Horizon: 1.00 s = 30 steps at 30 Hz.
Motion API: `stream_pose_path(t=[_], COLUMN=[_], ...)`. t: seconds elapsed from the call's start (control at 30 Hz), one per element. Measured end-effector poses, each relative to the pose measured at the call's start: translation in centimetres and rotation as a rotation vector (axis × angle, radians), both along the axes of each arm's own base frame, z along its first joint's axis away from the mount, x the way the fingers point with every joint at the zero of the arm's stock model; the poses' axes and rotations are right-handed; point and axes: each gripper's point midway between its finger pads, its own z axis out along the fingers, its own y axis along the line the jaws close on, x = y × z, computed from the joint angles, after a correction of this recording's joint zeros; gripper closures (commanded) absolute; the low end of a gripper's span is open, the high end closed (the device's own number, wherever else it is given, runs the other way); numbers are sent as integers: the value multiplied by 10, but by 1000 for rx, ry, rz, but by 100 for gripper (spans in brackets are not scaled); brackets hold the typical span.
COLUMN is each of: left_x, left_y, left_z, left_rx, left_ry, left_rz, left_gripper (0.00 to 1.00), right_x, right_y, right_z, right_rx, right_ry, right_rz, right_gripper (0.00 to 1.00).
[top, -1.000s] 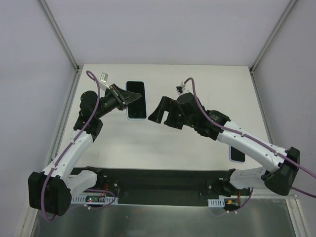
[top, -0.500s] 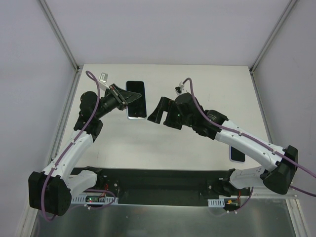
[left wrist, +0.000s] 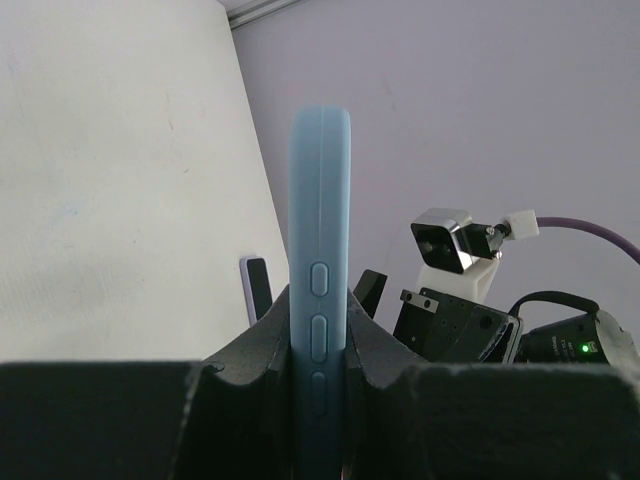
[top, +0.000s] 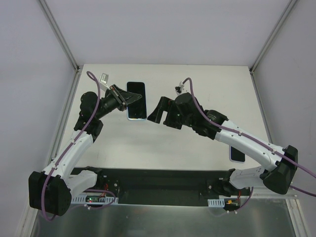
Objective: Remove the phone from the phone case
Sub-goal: Remove the phone case from the phone.
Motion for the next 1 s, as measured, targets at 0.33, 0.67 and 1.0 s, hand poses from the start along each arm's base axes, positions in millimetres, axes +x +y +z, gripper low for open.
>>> stream_pose_path(t=[0.33, 0.67, 1.0], left_x=[1, 1, 2], left_y=[2, 3, 5], left_z=[0, -4, -3], left_rx=[-3, -3, -6], left_ry=[1, 6, 3], left_rz=[4, 8, 12], left_gripper=[100, 100, 100], right_x=[2, 2, 1], right_y=[3, -1, -1], right_z=[-9, 1, 6], right_rx=[-20, 0, 19], right_ry=[15, -6, -11], right_rz=[0, -14, -10], right_gripper=[4, 4, 4])
